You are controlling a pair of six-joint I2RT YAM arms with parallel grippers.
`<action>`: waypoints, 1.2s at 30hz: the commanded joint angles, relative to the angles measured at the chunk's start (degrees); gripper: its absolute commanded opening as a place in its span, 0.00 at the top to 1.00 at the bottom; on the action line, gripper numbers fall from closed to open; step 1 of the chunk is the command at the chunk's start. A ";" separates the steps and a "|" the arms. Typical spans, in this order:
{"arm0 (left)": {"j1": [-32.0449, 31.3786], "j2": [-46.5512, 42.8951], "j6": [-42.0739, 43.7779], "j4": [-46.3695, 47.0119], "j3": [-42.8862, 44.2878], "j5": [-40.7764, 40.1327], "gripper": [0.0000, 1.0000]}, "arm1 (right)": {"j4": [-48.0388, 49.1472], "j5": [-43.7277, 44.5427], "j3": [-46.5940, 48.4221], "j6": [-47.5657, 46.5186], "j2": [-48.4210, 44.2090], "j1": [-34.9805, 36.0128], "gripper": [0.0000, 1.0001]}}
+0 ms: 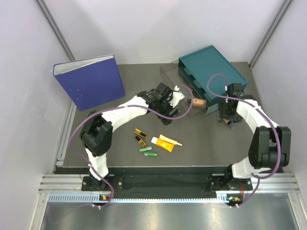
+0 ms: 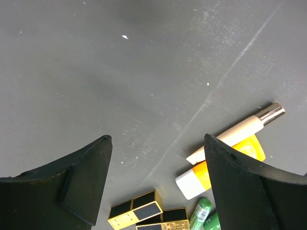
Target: Organize the makeup
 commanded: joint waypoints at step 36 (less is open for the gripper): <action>0.07 0.00 -0.22 -3.61 4.31 0.23 0.19 | 12.83 -5.50 -1.38 7.84 10.70 -10.23 0.46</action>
